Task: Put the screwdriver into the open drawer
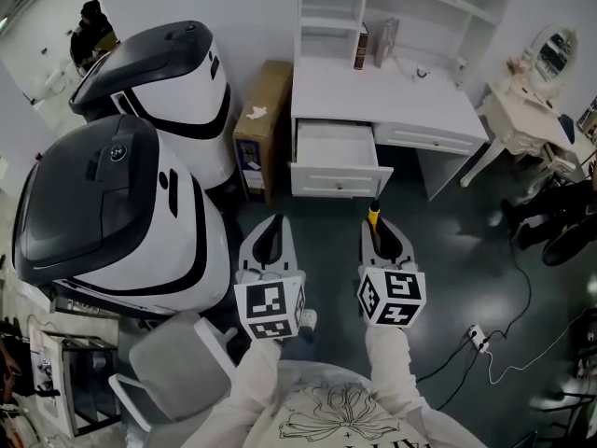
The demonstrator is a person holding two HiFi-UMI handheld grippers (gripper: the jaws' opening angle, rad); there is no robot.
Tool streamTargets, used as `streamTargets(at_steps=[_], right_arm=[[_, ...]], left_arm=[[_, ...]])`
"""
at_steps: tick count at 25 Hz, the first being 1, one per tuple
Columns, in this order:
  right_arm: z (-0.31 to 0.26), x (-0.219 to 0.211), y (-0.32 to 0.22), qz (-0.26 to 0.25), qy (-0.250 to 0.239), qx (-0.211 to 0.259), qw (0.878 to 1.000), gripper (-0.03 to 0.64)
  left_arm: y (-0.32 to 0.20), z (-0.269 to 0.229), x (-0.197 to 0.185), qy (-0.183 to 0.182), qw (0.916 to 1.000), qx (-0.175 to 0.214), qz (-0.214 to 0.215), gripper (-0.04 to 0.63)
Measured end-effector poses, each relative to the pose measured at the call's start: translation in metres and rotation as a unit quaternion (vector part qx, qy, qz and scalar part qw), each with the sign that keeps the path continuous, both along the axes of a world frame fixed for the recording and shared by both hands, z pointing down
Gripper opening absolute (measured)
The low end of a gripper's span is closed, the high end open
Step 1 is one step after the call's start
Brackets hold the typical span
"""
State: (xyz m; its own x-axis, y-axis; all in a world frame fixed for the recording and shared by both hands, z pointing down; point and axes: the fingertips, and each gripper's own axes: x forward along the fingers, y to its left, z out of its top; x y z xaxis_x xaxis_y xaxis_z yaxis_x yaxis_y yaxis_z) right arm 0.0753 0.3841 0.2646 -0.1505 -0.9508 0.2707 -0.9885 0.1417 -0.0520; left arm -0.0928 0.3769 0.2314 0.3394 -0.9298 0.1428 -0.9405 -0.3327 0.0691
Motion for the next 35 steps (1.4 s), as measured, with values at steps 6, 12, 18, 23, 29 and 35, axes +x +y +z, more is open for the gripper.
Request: streamTargets(at_steps=[6,12,18,23,29,35], right_arm=[[-0.004,-0.001,-0.061,0.009,-0.001,0.007,1.000,0.071],[0.005,0.000,-0.097,0.013,-0.002,-0.004,1.000,0.071],[0.019,0.005,-0.123,0.014,-0.005,-0.021,1.000,0.071],[0.033,0.009,-0.152,0.007,-0.005,-0.033,0.999,0.071],[0.041,0.018,-0.206,-0.006,-0.008,-0.039,0.999,0.071],[0.047,0.035,-0.263,-0.020,-0.010,-0.043,0.999,0.071]], left_arm=[[-0.063,-0.003,0.001,0.002,0.9999,0.006,0.009,0.006],[-0.099,0.007,0.004,0.002,0.9999,-0.006,0.014,0.006],[-0.124,0.023,0.009,0.001,0.9996,-0.025,0.013,0.006],[-0.150,0.035,0.011,0.000,0.9993,-0.037,0.004,0.006],[-0.199,0.044,0.018,-0.004,0.9990,-0.043,-0.009,0.006],[-0.253,0.051,0.038,-0.009,0.9987,-0.048,-0.016,0.006]])
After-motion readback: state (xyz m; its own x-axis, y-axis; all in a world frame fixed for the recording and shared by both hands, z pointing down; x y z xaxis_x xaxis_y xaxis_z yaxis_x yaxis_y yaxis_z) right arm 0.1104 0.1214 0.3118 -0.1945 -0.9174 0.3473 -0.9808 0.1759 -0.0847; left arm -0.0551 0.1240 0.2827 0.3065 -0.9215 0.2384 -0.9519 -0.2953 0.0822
